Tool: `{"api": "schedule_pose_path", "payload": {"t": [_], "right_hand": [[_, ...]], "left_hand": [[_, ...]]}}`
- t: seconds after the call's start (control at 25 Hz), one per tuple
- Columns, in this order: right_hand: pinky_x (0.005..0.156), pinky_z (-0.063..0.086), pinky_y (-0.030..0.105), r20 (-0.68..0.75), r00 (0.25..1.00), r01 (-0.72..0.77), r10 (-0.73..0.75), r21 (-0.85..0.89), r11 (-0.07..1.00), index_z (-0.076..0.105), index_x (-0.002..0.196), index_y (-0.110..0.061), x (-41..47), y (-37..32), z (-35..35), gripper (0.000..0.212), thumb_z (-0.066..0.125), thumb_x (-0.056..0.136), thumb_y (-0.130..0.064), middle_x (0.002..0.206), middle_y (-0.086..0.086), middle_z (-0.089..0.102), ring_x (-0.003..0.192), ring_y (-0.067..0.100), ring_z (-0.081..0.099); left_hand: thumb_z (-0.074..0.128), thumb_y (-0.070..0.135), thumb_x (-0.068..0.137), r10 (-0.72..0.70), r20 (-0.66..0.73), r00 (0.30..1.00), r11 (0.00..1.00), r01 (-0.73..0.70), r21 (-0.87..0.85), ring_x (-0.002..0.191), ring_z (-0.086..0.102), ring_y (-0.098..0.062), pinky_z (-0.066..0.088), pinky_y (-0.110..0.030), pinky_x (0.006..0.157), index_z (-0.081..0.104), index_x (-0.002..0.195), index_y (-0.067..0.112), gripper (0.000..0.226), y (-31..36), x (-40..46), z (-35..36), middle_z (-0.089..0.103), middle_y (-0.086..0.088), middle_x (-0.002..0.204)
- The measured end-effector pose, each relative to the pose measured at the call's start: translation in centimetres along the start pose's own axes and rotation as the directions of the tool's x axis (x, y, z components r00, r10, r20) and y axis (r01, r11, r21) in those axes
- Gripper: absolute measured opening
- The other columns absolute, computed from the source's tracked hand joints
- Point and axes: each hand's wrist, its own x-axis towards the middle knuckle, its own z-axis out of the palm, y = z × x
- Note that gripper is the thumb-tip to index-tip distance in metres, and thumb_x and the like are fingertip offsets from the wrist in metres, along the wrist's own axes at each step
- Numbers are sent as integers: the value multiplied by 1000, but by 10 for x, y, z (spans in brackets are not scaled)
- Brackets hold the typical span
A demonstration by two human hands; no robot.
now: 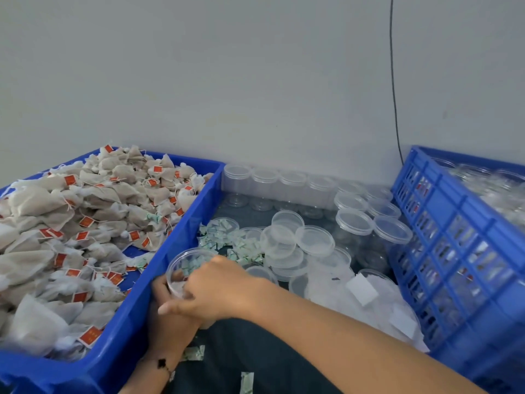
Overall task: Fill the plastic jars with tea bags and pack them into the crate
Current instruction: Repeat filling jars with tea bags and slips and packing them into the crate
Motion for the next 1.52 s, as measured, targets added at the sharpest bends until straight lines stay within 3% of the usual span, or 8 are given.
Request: {"api": "schedule_pose_path", "payload": {"t": [0.12,0.28,0.36,0.56,0.92,1.16,1.28,1.52], "right_hand": [[58,36,30,-242,963,-31,118,338,940,60,66,-15,-16,21,-21,42,42,99,-34,68,2,59,64,15,52],[58,37,19,-544,760,-62,355,484,873,67,77,-5,-39,61,-48,34,49,96,-26,56,-21,57,58,4,49],[65,40,23,-519,740,-142,428,501,854,70,85,-6,-46,76,-48,30,49,96,-25,71,-15,67,68,5,56],[79,47,23,-297,882,-227,366,414,882,68,106,-18,-43,87,-12,21,52,94,-21,104,-3,70,89,11,63],[94,36,38,-102,972,-225,212,-146,963,59,121,-17,22,75,77,31,48,93,-25,125,7,58,119,27,46],[90,37,37,-177,962,-217,209,-29,976,56,114,-16,34,71,89,24,46,94,-22,119,8,59,112,29,50],[74,44,35,-152,947,-255,284,187,949,58,92,-12,33,73,71,14,49,92,-22,97,12,65,91,31,59],[74,52,34,-351,796,-168,494,655,737,57,103,-12,-4,72,0,17,44,100,-23,92,1,67,82,13,64]], "left_hand": [[91,28,53,170,-16,985,984,-170,-55,82,53,6,43,-14,66,47,114,13,77,25,1,-16,52,12,100],[81,58,52,253,-84,964,946,-264,-186,91,51,5,34,3,76,48,116,10,86,61,1,-23,51,10,106],[71,62,55,270,-122,955,934,-291,-208,94,49,4,32,3,76,48,116,10,84,74,4,-26,49,13,105],[73,57,55,260,-127,957,936,-283,-212,92,47,14,34,3,74,45,121,10,86,83,10,-37,44,17,105],[84,45,48,249,-31,968,955,-250,-156,101,49,16,39,-1,77,42,117,24,83,57,-15,-44,48,18,107],[93,20,50,255,14,967,957,-250,-146,104,47,18,37,2,80,41,118,25,86,37,-16,-41,49,17,113],[94,23,47,275,47,960,954,-267,-138,104,47,18,39,0,79,41,118,25,88,35,-17,-39,48,21,111],[92,32,51,202,82,976,975,-193,-108,105,52,-3,44,-22,87,39,121,28,88,36,-17,-30,47,18,113]]}}
